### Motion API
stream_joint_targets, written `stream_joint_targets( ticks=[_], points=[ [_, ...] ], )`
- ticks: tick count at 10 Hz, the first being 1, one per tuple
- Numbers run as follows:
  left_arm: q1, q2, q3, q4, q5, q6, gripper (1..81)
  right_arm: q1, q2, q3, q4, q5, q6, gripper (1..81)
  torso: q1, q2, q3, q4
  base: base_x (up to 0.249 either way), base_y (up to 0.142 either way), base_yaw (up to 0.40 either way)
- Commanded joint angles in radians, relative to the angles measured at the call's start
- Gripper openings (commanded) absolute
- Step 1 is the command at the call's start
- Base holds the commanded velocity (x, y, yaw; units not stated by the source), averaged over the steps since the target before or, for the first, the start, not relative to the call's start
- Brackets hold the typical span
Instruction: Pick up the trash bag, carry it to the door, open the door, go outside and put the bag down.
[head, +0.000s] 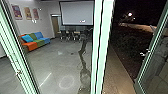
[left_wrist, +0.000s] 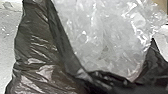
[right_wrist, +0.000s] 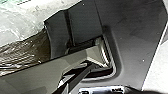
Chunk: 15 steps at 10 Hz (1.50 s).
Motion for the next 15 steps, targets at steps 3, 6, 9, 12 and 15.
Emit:
stream_joint_targets(
  ticks=[3, 6, 9, 12, 15],
  points=[
    [-0.048, -0.006, 0.0, 0.008, 0.072, 0.008, 1.0, 0.042, 0.01, 0.003, -0.016, -0.062, -0.003, 81.1, 0.0, 0.0, 0.0, 0.0, 0.0, 0.0, 0.0],
    [-0.049, -0.009, 0.0, 0.008, 0.075, 0.008, 1.0, 0.04, 0.01, 0.007, -0.019, -0.062, -0.003, 81.1, 0.0, 0.0, 0.0, 0.0, 0.0, 0.0, 0.0],
    [-0.051, -0.009, 0.0, 0.008, 0.075, 0.008, 1.0, 0.04, 0.01, 0.007, -0.019, -0.062, -0.003, 81.1, 0.0, 0.0, 0.0, 0.0, 0.0, 0.0, 0.0],
    [-0.052, -0.012, 0.0, 0.005, 0.076, 0.008, 1.0, 0.04, 0.008, 0.009, -0.02, -0.062, -0.004, 81.1, 0.0, 0.0, 0.0, 0.0, 0.0, 0.0, 0.0],
    [-0.052, -0.011, 0.0, 0.005, 0.076, 0.008, 1.0, 0.04, 0.008, 0.007, -0.02, -0.062, -0.003, 81.1, 0.0, 0.0, 0.0, 0.0, 0.0, 0.0, -0.127]
  ],
)
